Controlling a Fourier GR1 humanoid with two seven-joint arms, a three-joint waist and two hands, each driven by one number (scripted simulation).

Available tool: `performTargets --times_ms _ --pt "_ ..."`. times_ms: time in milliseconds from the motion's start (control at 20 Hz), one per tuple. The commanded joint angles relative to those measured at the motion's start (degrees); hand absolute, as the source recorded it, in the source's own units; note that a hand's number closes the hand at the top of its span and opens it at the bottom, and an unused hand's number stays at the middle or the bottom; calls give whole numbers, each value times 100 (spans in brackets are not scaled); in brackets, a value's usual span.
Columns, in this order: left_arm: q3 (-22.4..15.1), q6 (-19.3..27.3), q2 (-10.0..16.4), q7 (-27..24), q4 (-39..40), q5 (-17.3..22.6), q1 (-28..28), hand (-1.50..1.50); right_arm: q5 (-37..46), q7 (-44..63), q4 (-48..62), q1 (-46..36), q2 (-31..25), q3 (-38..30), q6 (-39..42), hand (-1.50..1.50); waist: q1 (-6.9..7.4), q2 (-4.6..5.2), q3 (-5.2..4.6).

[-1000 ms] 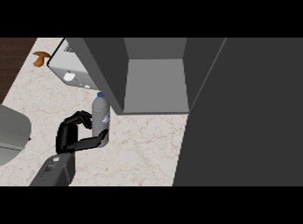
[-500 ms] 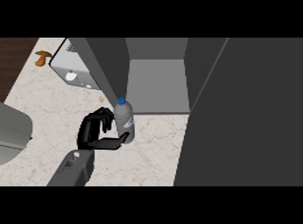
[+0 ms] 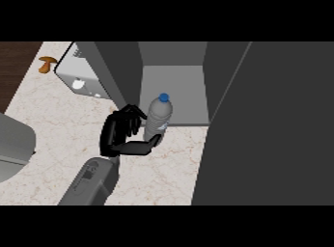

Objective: Pick up the bottled water, place it into the cabinet and close the cabinet

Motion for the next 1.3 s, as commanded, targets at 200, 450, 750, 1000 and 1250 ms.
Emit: performTargets --times_ms 200,450,750,1000,1250 --pt "-627 1026 -10 1165 -724 574 -736 150 235 274 -749 280 -190 40 -9 -150 -40 20 -1" --pt "-1239 1820 -10 1266 -604 627 -942 150 -4 392 -932 120 -316 -233 139 -150 -49 30 -3" --pt "-1100 2220 -10 1403 289 909 -1895 150 -276 -133 -704 510 -350 -425 184 -150 -98 45 -1" --pt "-1075 2430 -10 1375 886 1566 -2422 150 24 -673 -300 685 -246 21 135 -150 -127 49 -1" --pt "-1199 2772 -10 930 1692 1979 -2695 150 -240 -686 -467 858 -305 -94 176 -150 -216 64 -1"
